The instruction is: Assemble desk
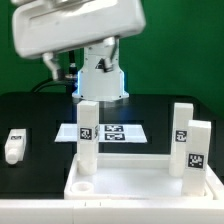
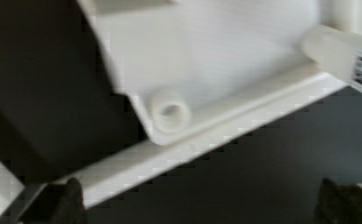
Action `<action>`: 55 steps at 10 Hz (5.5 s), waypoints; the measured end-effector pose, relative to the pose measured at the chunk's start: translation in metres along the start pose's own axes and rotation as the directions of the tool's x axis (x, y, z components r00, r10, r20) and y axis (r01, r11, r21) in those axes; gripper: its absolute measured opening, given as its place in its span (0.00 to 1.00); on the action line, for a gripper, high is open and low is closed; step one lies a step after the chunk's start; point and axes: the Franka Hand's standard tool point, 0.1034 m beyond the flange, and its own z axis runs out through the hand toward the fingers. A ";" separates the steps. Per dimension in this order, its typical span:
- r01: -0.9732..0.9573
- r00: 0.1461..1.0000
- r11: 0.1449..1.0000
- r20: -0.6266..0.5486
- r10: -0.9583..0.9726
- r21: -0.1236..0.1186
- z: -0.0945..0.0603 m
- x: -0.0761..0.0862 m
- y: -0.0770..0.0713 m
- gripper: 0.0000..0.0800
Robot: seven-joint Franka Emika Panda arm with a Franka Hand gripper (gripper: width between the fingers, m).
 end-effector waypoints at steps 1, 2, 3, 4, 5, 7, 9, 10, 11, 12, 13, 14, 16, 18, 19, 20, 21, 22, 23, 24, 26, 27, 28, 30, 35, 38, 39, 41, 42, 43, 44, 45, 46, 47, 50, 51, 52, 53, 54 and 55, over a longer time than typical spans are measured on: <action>0.019 1.000 1.000 0.015 -0.019 -0.017 0.004 -0.008 0.030 0.81; 0.015 0.999 0.999 0.038 -0.014 -0.031 0.010 -0.014 0.054 0.81; 0.000 0.999 0.999 0.044 0.002 -0.054 0.016 -0.017 0.069 0.81; 0.000 0.999 0.998 0.040 0.003 -0.058 0.017 -0.017 0.067 0.81; 0.000 0.999 0.998 0.039 0.002 -0.057 0.017 -0.016 0.067 0.81; -0.001 0.999 0.998 0.040 0.004 -0.058 0.017 -0.016 0.068 0.81; -0.014 0.995 0.998 0.098 0.020 -0.062 0.030 -0.029 0.081 0.81; -0.043 0.987 0.996 0.152 0.054 -0.073 0.046 -0.039 0.093 0.81; -0.055 0.984 0.994 0.164 0.069 -0.091 0.056 -0.047 0.101 0.81; -0.062 0.983 0.992 0.168 0.080 -0.107 0.062 -0.058 0.109 0.81; -0.064 0.982 0.992 0.171 0.082 -0.110 0.062 -0.059 0.109 0.81; -0.064 0.982 0.992 0.171 0.082 -0.111 0.062 -0.059 0.109 0.81; -0.060 0.982 0.992 0.170 0.079 -0.113 0.062 -0.059 0.110 0.81; 0.222 0.957 0.969 0.217 -0.195 -0.107 0.072 -0.073 0.126 0.81; 0.274 0.939 0.956 0.243 -0.243 -0.101 0.076 -0.081 0.140 0.81; 0.263 0.942 0.959 0.242 -0.232 -0.103 0.075 -0.082 0.148 0.81; 0.262 0.942 0.959 0.245 -0.230 -0.106 0.075 -0.082 0.147 0.81; 0.264 0.941 0.959 0.246 -0.232 -0.106 0.076 -0.082 0.146 0.81; 0.265 0.940 0.959 0.250 -0.233 -0.104 0.076 -0.084 0.149 0.81; 0.249 0.939 0.963 0.270 -0.214 -0.102 0.082 -0.091 0.156 0.81; 0.202 0.941 0.973 0.296 -0.162 -0.109 0.091 -0.102 0.159 0.81; 0.196 0.941 0.974 0.300 -0.155 -0.110 0.092 -0.104 0.160 0.81; 0.204 0.940 0.973 0.301 -0.163 -0.109 0.092 -0.103 0.160 0.81; 0.240 0.930 0.966 0.307 -0.200 -0.100 0.091 -0.103 0.161 0.46; 0.732 0.643 0.681 0.309 -0.701 0.023 0.085 -0.115 0.122 0.35; 0.853 0.481 0.520 0.316 -0.818 0.048 0.078 -0.119 0.139 0.35; 0.880 0.426 0.470 0.322 -0.845 0.067 0.078 -0.119 0.139 0.35; 0.954 0.207 0.262 0.313 -0.927 0.143 0.077 -0.119 0.132 0.35; 0.974 0.056 0.117 0.295 -0.954 0.192 0.076 -0.118 0.122 0.35; 0.973 -0.084 -0.018 0.277 -0.957 0.231 0.076 -0.119 0.122 0.35; 0.962 -0.164 -0.094 0.267 -0.950 0.256 0.076 -0.123 0.126 0.35; 0.956 -0.197 -0.125 0.264 -0.944 0.266 0.075 -0.122 0.128 0.35; 0.941 -0.260 -0.184 0.254 -0.932 0.285 0.075 -0.122 0.129 0.35; 0.923 -0.315 -0.236 0.244 -0.917 0.302 0.075 -0.123 0.131 0.35; 0.684 -0.687 -0.601 0.087 -0.722 0.412 0.078 -0.133 0.120 0.35; 0.664 -0.707 -0.624 0.074 -0.704 0.411 0.076 -0.135 0.126 0.35; 0.634 -0.734 -0.650 0.062 -0.676 0.419 0.076 -0.135 0.129 0.35; 0.565 -0.789 -0.704 0.032 -0.613 0.430 0.076 -0.136 0.130 0.35; 0.469 -0.840 -0.756 -0.033 -0.541 0.457 0.076 -0.140 0.131 0.35; 0.336 -0.880 -0.809 -0.145 -0.452 0.482 0.077 -0.142 0.125 0.35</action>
Offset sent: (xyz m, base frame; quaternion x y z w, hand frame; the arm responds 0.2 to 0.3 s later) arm 0.0037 0.0066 -0.0088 0.0206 0.0441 0.0494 0.9976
